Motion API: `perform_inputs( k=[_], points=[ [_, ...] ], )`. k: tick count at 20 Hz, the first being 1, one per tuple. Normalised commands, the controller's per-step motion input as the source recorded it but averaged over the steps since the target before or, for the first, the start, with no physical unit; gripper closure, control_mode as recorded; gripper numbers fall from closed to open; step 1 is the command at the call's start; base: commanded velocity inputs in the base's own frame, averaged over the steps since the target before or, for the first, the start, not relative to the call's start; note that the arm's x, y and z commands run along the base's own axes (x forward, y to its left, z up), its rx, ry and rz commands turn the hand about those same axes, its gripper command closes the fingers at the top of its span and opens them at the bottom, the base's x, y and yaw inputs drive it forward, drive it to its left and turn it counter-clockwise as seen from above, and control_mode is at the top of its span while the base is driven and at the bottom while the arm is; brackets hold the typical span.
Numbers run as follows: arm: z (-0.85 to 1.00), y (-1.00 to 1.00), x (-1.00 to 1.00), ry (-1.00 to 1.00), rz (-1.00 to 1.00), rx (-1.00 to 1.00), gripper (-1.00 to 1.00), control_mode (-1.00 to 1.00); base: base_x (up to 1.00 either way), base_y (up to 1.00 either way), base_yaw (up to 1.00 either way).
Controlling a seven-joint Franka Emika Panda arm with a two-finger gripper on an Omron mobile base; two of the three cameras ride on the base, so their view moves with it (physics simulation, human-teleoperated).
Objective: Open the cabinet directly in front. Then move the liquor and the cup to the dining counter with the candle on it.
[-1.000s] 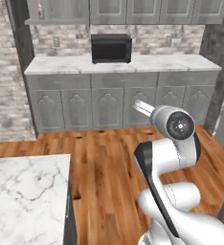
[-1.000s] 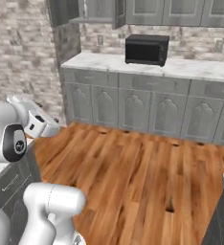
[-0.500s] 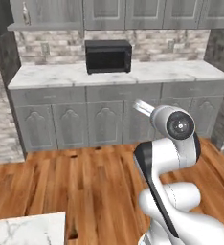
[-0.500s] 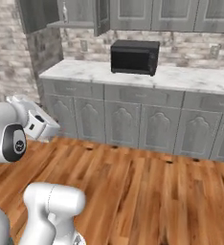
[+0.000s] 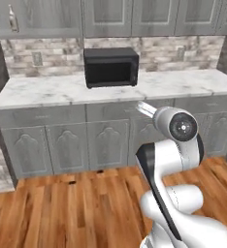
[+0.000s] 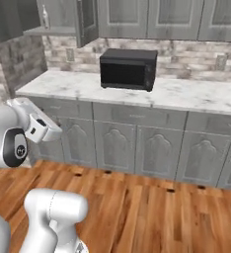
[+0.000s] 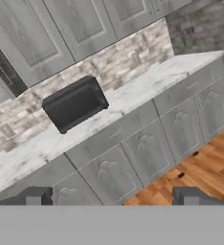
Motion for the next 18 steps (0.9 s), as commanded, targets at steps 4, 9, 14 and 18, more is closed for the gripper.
perform_inputs(
  k=[4, 9, 14, 18],
  points=[
    [0.00, 0.00, 0.00, 0.00, 0.00, 0.00, -1.00, 1.00, 1.00, 0.39, -0.06],
    [0.00, 0.00, 0.00, 0.00, 0.00, 0.00, -1.00, 1.00, 1.00, 0.79, -0.01],
    [0.00, 0.00, 0.00, 0.00, 0.00, 0.00, -1.00, 1.00, 1.00, 1.00, 0.00],
    [0.00, 0.00, 0.00, 0.00, 0.00, 0.00, -1.00, 1.00, 1.00, 0.94, 0.00]
  ],
)
